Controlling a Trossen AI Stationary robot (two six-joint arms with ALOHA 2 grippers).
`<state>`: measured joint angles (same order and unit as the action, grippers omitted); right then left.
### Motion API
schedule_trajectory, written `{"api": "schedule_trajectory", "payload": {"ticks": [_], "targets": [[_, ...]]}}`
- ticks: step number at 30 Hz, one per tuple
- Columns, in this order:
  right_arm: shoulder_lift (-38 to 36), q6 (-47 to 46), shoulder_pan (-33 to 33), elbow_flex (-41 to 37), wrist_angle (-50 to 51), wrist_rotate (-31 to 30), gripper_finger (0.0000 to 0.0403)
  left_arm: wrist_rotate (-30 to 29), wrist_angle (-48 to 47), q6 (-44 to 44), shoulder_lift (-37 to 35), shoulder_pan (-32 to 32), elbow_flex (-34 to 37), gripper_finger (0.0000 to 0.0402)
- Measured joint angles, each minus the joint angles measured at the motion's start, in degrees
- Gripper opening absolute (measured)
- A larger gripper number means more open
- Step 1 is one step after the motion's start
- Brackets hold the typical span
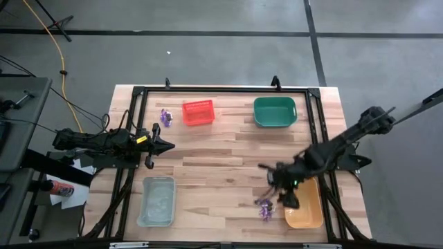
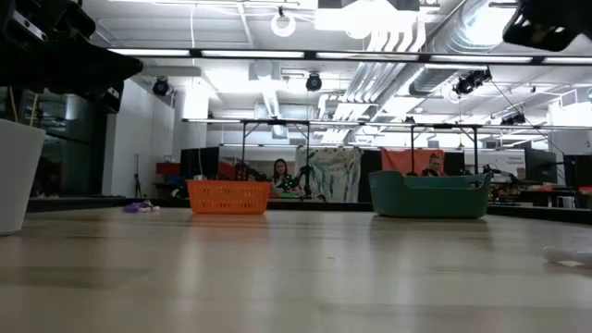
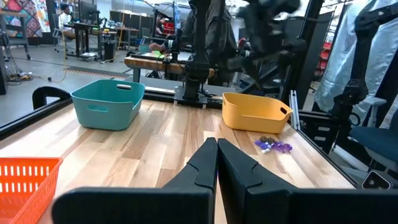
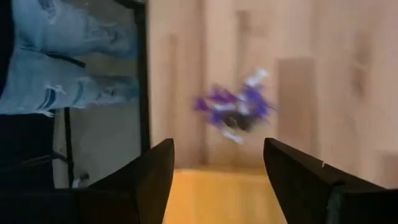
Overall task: Sort Halloween decoration
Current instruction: Put the black skull toy into the green bin
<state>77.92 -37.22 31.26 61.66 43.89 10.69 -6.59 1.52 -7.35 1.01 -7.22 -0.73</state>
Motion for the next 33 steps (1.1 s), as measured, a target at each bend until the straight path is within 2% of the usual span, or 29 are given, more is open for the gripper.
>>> {"api": "schedule_trajectory", "payload": {"ticks": [3,7,15,25,33], "targets": [[4.1,0.1,3.4,0.0,-4.0,-2.8,0.0243,0.0,0.0,0.0,0.0,0.0,0.0,0.0000],[10.4,0.0,6.4,-0.1,-4.5,-3.8,0.0243,0.0,0.0,0.0,0.0,0.0,0.0,0.0000],[19.8,-0.2,7.3,-0.1,-4.8,-6.7,0.0243,0.0,0.0,0.0,0.0,0.0,0.0,0.0000],[21.8,-0.3,6.6,-0.1,-3.9,-14.3,0.0243,0.0,0.0,0.0,0.0,0.0,0.0,0.0000],[21.8,-0.3,6.8,-0.2,-3.9,-14.7,0.0243,0.0,0.0,0.0,0.0,0.0,0.0,0.0000]]}}
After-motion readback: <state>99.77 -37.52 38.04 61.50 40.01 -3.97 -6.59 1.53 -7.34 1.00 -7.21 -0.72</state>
